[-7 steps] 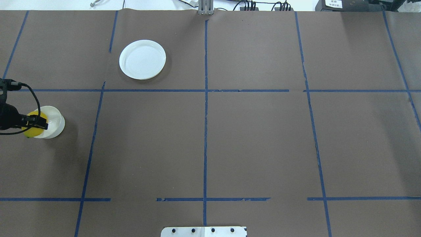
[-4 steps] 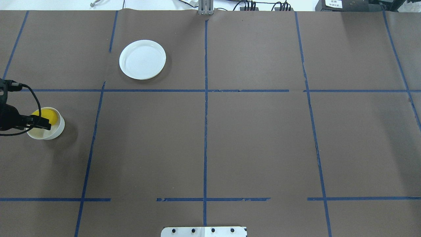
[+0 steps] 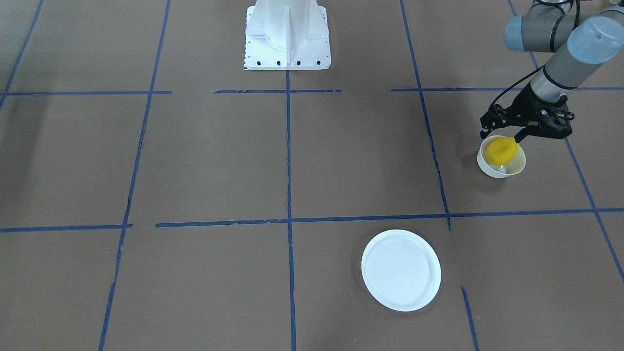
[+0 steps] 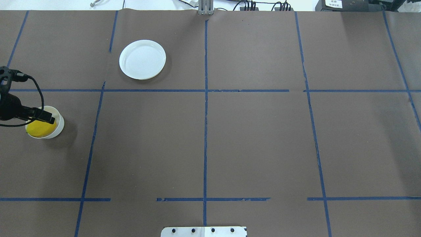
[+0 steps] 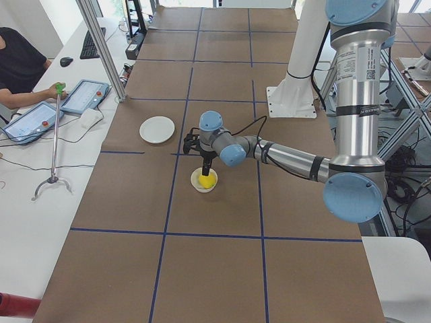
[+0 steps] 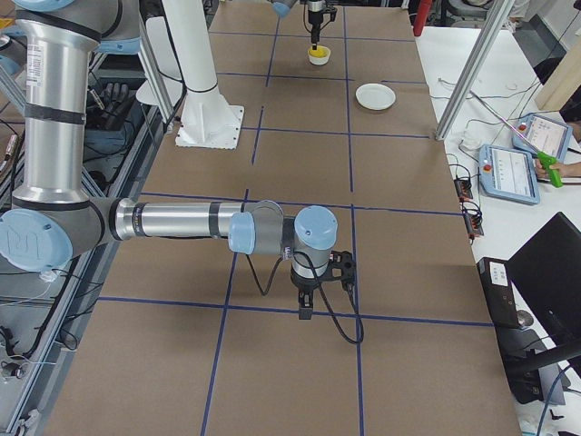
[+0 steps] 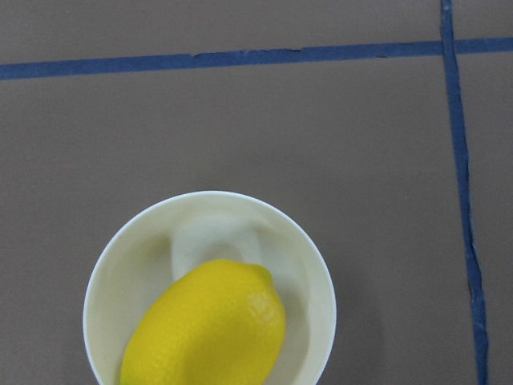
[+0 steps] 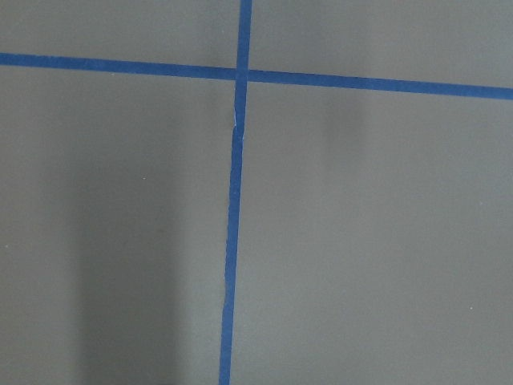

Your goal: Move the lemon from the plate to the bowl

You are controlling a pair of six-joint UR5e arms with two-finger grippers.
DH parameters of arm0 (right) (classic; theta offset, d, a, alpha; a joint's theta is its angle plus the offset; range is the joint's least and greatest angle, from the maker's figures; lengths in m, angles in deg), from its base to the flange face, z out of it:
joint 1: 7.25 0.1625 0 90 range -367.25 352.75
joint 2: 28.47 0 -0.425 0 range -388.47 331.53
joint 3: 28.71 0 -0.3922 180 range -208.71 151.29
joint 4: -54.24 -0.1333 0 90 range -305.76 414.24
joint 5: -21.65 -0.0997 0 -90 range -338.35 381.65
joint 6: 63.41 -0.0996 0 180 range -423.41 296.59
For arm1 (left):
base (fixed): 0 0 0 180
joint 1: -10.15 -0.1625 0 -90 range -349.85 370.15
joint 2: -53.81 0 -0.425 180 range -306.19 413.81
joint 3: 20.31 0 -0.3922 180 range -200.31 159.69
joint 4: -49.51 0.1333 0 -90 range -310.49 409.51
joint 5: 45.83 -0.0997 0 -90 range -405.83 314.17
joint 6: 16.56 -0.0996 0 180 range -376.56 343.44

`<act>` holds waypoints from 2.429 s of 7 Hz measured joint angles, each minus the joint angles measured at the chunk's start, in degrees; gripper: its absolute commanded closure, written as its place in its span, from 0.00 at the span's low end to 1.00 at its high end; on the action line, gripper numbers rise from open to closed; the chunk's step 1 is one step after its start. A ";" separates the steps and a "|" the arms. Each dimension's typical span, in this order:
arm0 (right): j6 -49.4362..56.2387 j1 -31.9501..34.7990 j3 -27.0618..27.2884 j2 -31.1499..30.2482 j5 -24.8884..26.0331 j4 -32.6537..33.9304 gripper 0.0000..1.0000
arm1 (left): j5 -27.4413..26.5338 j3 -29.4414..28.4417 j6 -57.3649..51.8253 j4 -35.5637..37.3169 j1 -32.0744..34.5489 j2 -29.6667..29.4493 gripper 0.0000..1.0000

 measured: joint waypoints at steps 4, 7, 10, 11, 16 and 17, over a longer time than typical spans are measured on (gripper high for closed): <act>0.00 0.00 0.03 0.00 0.00 0.00 0.00 | 2.31 3.96 -29.20 21.79 14.57 -6.87 0.00; 0.00 0.00 0.00 0.00 0.00 0.00 0.00 | 7.92 -0.59 -44.48 29.35 29.40 -6.50 0.00; 0.00 0.00 0.00 0.00 0.02 0.00 0.00 | 12.50 -8.38 -55.56 31.07 35.33 -1.21 0.00; 0.00 0.00 0.00 0.00 0.01 0.00 0.00 | 12.92 -8.77 -56.02 31.02 35.58 -0.08 0.00; 0.00 0.00 0.00 0.00 0.02 0.00 0.00 | 11.73 -9.68 -54.51 31.22 36.74 1.28 0.00; 0.00 0.00 0.00 0.00 0.04 0.00 0.00 | 10.44 -9.69 -51.48 31.23 36.78 1.39 0.00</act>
